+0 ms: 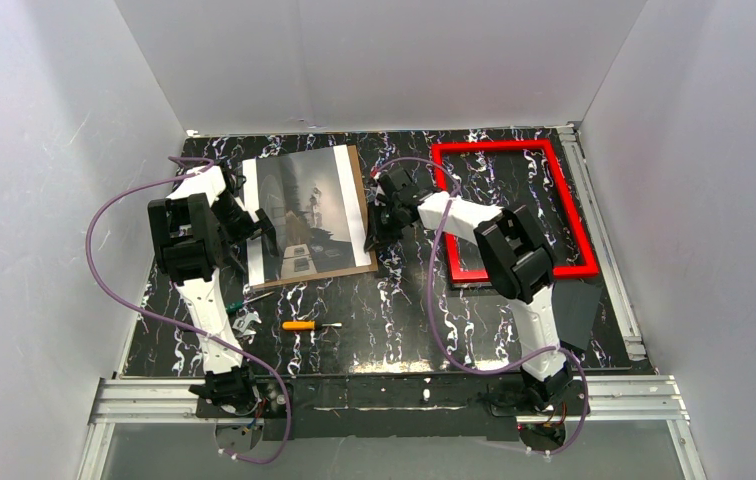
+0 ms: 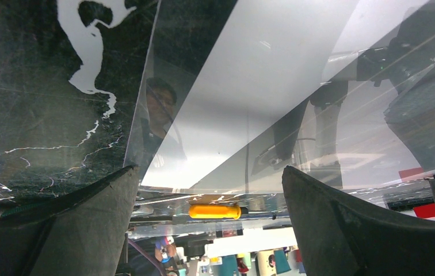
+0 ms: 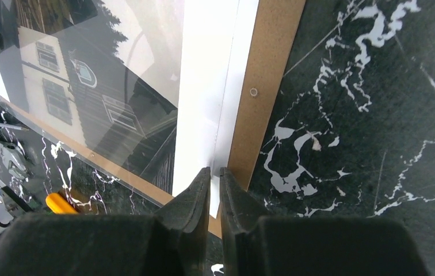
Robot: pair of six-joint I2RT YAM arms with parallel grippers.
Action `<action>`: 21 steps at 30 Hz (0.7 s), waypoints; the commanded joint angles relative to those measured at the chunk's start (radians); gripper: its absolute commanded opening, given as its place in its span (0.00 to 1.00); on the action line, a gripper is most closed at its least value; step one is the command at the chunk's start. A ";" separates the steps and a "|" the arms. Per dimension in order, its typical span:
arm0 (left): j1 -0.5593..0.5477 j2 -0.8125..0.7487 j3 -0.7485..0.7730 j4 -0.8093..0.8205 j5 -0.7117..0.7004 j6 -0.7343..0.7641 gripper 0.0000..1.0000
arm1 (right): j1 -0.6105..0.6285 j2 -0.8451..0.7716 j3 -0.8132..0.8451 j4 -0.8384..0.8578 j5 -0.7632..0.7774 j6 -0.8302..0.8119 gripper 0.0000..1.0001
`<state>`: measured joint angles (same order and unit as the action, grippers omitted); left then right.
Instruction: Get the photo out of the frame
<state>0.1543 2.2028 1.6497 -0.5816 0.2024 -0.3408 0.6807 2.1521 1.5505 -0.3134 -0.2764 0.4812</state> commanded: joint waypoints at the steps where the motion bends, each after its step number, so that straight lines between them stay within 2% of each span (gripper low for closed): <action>1: 0.003 0.067 -0.031 -0.058 0.013 0.011 0.96 | 0.028 -0.006 -0.071 -0.123 0.058 0.021 0.19; 10: 0.004 0.067 -0.031 -0.058 0.014 0.011 0.96 | 0.035 -0.040 -0.151 -0.100 0.063 0.053 0.20; 15: 0.004 0.067 -0.034 -0.058 0.012 0.013 0.96 | 0.019 -0.011 -0.172 0.046 -0.126 0.111 0.23; 21: 0.003 0.069 -0.033 -0.058 0.011 0.013 0.96 | -0.032 0.014 -0.245 0.369 -0.369 0.307 0.28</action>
<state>0.1551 2.2036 1.6497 -0.5850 0.1993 -0.3401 0.6613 2.0983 1.3746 -0.1436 -0.4564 0.6434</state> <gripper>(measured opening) 0.961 0.263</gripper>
